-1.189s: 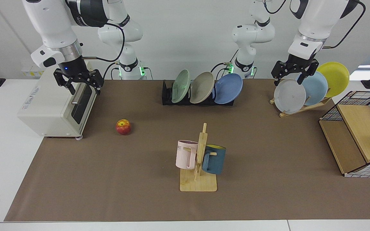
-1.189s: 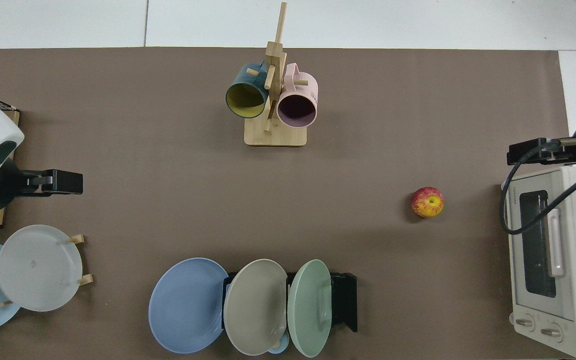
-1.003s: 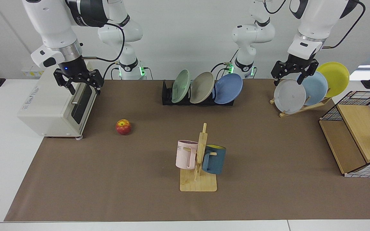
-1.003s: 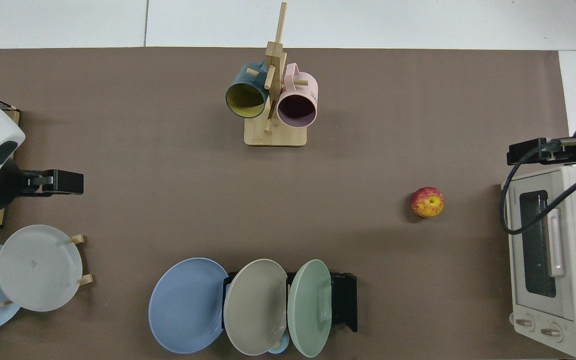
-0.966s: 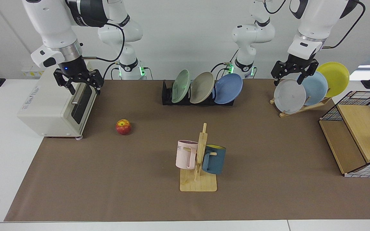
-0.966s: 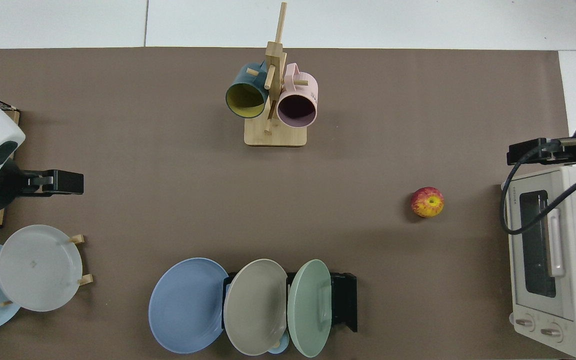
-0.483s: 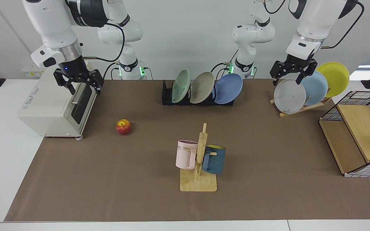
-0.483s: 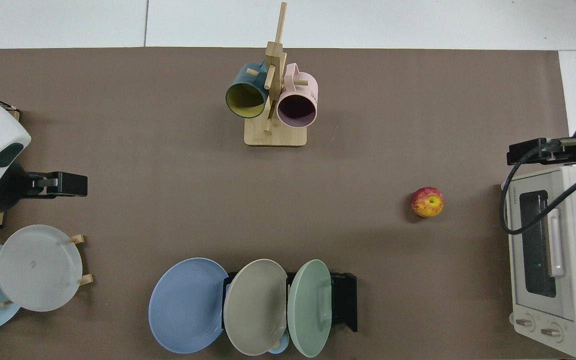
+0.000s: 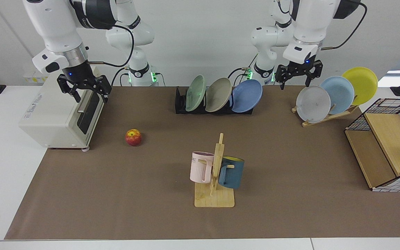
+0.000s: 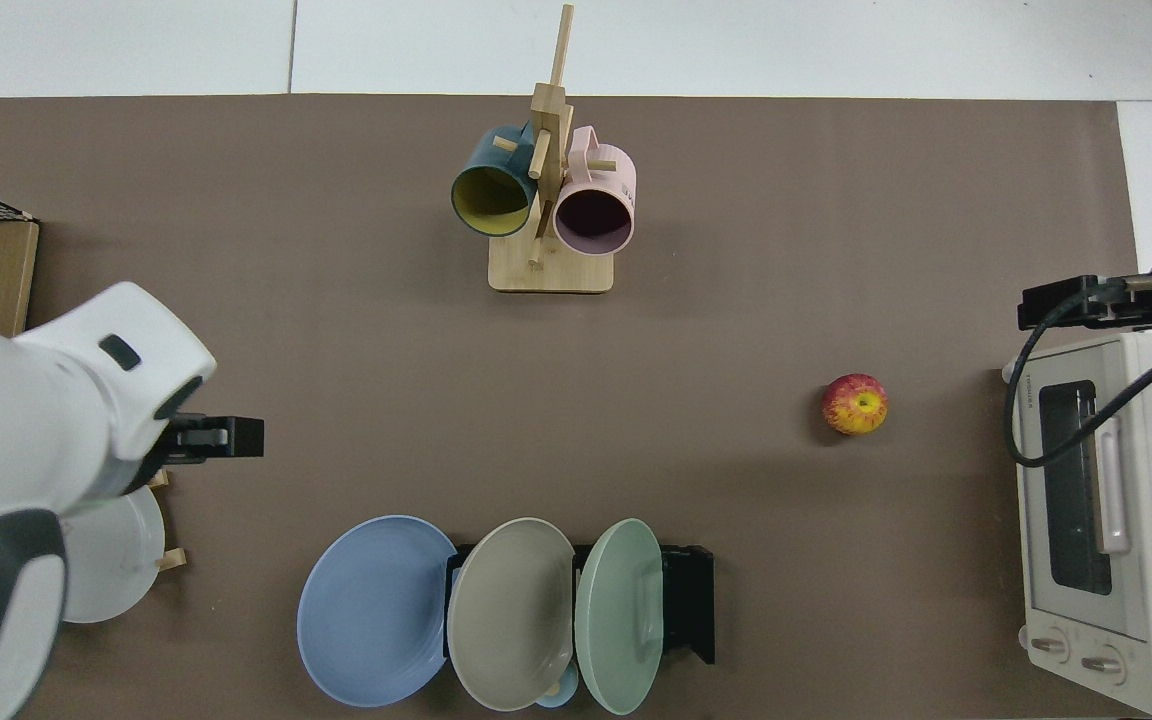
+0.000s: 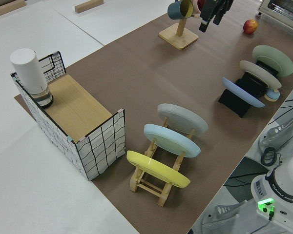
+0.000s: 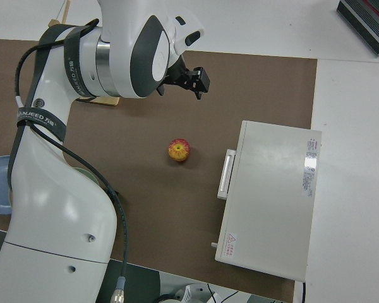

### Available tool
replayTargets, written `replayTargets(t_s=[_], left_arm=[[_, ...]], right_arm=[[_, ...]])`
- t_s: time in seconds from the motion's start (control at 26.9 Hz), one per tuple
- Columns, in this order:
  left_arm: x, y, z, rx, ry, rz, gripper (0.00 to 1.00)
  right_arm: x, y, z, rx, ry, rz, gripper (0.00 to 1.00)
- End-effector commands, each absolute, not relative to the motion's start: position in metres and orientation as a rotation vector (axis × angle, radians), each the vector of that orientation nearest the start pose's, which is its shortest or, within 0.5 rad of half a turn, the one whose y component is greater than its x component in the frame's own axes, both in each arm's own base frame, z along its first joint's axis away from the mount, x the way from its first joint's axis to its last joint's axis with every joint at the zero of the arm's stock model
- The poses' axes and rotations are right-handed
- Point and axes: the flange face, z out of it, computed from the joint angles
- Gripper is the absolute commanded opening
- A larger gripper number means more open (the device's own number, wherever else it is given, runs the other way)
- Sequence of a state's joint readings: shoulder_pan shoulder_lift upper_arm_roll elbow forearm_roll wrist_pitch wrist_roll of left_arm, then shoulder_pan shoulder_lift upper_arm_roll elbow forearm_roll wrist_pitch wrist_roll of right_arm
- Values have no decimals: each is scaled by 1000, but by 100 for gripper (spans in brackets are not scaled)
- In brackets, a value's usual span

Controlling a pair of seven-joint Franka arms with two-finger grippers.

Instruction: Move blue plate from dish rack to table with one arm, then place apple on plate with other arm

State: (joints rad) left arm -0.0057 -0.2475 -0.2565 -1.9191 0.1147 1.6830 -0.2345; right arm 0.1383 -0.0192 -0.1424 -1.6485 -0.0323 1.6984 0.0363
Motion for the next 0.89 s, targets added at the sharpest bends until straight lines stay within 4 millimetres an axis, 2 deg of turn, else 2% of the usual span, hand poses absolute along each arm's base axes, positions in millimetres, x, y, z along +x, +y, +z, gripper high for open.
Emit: replayTargets(t_s=[0.0, 0.07, 0.19, 0.41, 0.52, 0.67, 0.85], left_arm=[[394, -161, 536, -2820, -19, -198, 100], [376, -173, 512, -2791, -34, -215, 100], [356, -176, 503, -2781, -16, -203, 100], [342, -180, 453, -2769, 18, -208, 99], [342, -180, 452, -2768, 17, -199, 99], [339, -176, 442, -2768, 81, -148, 99], [331, -175, 432, -2796, 138, -39, 96]], right_arm=[[555, -8, 612, -3157, 41, -97, 100], [552, -7, 611, -3150, 39, -87, 100], [542, 0, 600, -3145, 36, -62, 100], [540, 13, 573, -3139, 81, -47, 100], [538, 18, 549, -3138, 124, -4, 100], [539, 42, 514, -3140, 109, 3, 100], [536, 47, 464, -3144, 131, 16, 100]])
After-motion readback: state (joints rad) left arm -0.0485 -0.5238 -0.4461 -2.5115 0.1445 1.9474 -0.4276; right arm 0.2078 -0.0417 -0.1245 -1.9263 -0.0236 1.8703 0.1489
